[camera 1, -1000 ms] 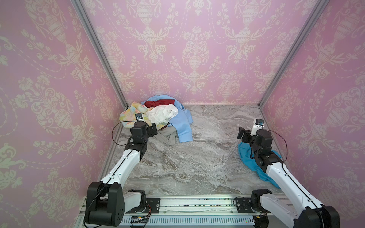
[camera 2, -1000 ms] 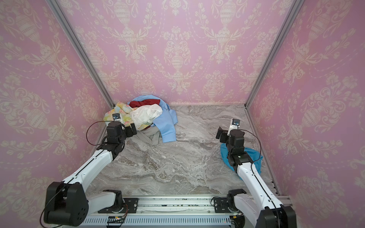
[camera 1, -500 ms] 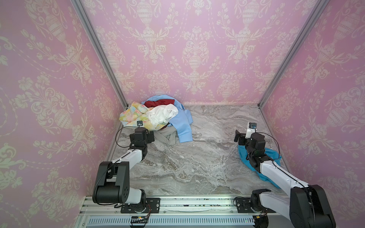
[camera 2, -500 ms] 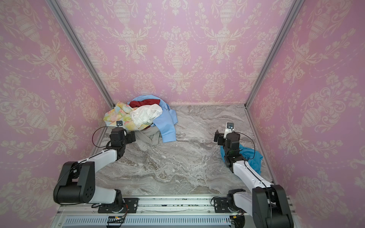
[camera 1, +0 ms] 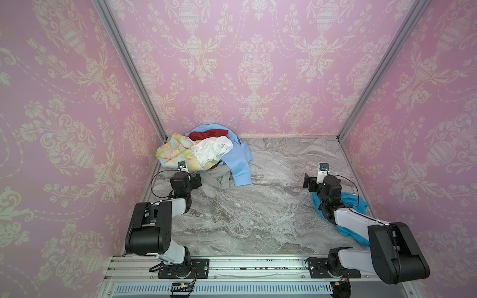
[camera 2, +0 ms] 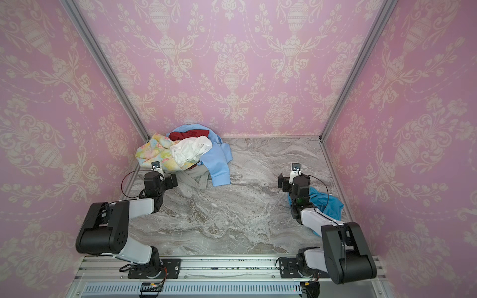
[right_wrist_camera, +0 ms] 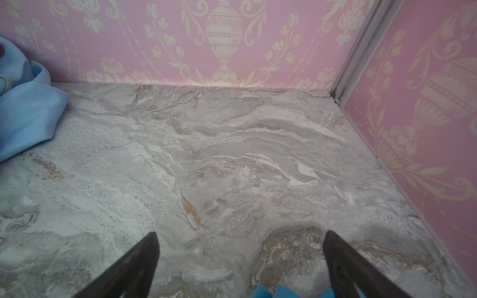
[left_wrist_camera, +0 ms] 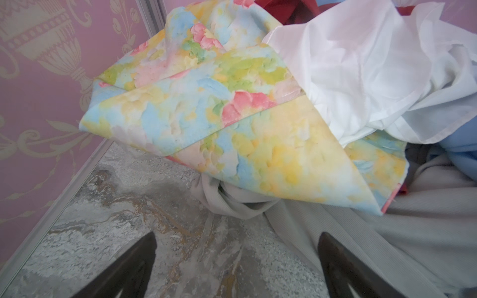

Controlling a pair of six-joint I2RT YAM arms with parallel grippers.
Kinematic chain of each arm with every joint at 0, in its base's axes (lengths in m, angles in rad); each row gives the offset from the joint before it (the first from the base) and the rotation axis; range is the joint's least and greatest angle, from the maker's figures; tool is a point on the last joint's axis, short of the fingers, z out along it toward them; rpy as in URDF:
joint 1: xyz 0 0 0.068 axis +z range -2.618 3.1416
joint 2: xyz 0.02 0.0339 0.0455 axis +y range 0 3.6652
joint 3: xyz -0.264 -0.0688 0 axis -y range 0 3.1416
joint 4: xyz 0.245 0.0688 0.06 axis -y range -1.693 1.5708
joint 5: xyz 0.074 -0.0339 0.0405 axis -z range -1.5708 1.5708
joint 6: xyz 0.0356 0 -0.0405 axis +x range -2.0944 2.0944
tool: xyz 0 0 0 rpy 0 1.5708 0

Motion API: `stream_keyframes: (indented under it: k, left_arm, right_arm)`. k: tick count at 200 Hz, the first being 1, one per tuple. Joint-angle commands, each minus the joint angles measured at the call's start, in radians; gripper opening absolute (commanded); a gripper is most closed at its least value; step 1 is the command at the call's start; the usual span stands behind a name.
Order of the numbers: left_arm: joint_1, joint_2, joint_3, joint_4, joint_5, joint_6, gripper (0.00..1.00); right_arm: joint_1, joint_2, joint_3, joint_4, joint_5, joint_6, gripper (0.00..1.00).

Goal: Pick out a specific cloth from the pile

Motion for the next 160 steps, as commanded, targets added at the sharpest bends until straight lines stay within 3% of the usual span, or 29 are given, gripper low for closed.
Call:
stream_keyframes:
  k: [1,54,95,108,122,160]
  left_arm:
    - [0.003,0.023,-0.04,0.101,0.051,0.006,0.99]
    - [-0.012,0.096,-0.151,0.384,0.035,0.02,0.99]
    - [-0.012,0.088,-0.145,0.355,0.025,0.02,0.99]
    - [-0.014,0.088,-0.144,0.356,0.023,0.021,0.99]
    - [-0.014,0.09,-0.146,0.359,0.022,0.022,0.99]
    - [-0.014,0.088,-0.148,0.362,0.023,0.023,0.99]
  right_arm:
    - [0.0,0.029,-0.011,0.058,-0.026,-0.014,1.0]
    - [-0.005,0.08,-0.039,0.153,-0.044,-0.006,1.0]
    - [-0.011,0.248,-0.09,0.435,-0.068,-0.003,1.0]
    - [-0.027,0.219,-0.049,0.291,-0.081,0.019,1.0]
    - [-0.071,0.226,-0.033,0.272,-0.151,0.049,1.0]
    - [-0.072,0.228,-0.034,0.28,-0.152,0.05,1.0]
